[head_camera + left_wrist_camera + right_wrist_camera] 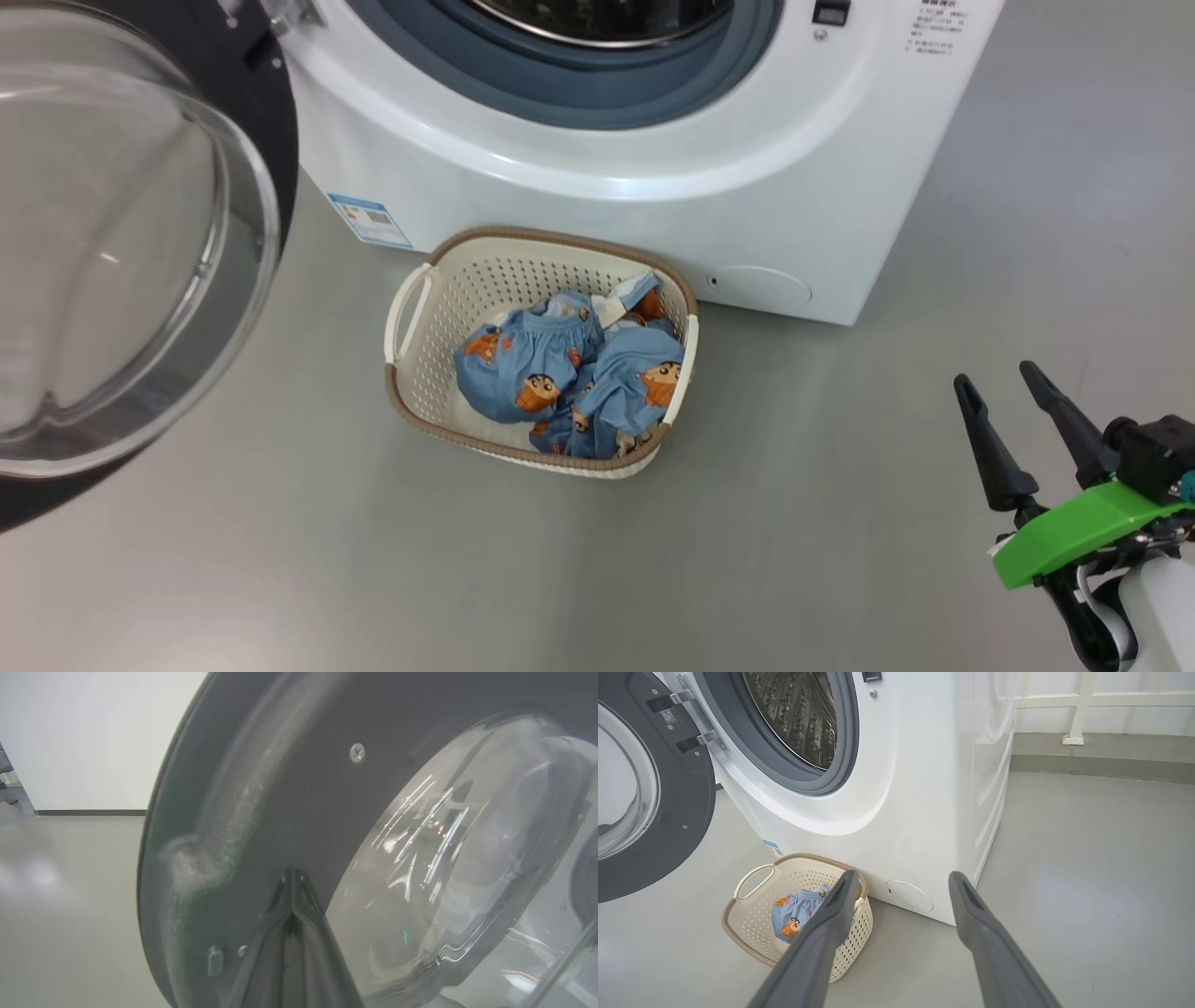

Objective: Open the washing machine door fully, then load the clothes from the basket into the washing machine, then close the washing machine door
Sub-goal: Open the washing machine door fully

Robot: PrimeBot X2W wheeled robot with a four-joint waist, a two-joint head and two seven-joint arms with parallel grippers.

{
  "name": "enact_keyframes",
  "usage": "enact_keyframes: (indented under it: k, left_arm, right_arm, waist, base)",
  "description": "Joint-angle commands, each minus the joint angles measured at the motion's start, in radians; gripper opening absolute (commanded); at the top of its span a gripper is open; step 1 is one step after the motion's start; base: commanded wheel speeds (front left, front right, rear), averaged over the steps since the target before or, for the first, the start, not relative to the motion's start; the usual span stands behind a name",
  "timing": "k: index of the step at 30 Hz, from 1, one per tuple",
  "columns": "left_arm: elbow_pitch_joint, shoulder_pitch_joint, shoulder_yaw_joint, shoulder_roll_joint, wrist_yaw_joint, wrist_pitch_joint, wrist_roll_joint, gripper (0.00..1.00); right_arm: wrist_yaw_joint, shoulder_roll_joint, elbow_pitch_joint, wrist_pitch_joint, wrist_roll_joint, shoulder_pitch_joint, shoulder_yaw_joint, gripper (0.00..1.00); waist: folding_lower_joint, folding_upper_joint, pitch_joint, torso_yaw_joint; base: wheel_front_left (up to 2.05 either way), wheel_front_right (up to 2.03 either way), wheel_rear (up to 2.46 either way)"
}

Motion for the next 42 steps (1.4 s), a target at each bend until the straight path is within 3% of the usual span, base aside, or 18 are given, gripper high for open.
enact_keyframes:
  k: [1,7,17,24,31,42]
  left_arm:
    - [0.003,-0.048,0.05,0.086,-0.002,-0.006,0.02,0.0]
    - [0.113,-0.143,0.102,0.119,-0.03,-0.006,0.071,0.0]
    - [0.252,-0.252,0.174,0.189,-0.034,-0.006,0.153,0.0]
    - [0.29,-0.276,0.196,0.199,-0.036,-0.006,0.196,0.0]
    - [0.279,-0.248,0.212,0.161,-0.059,-0.006,0.22,0.0]
    - [0.193,-0.137,0.246,0.031,-0.123,-0.006,0.219,0.0]
  right_arm:
    - [0.002,-0.018,-0.024,-0.012,-0.011,-0.016,0.023,1.0]
    - [0.002,-0.023,-0.022,-0.012,-0.016,-0.044,0.025,1.0]
    - [0.002,-0.027,-0.009,-0.012,-0.016,-0.077,0.043,1.0]
    - [0.002,-0.029,0.0,-0.012,-0.009,-0.083,0.052,1.0]
    - [0.002,-0.026,0.005,-0.012,-0.004,-0.065,0.054,1.0]
    - [0.002,-0.023,0.007,-0.012,0.009,-0.028,0.056,1.0]
  waist:
    - [0.0,0.0,0.031,-0.013]
    - [0.0,0.0,0.068,-0.023]
    - [0.0,0.0,0.093,-0.038]
    - [0.0,0.0,0.087,-0.041]
    - [0.0,0.0,0.054,-0.034]
    - [0.0,0.0,-0.015,-0.008]
  base:
    - [0.0,0.0,0.0]
    - [0.0,0.0,0.0]
    - [0.0,0.0,0.0]
    - [0.0,0.0,0.0]
    - [0.0,0.0,0.0]
    - [0.0,0.0,0.0]
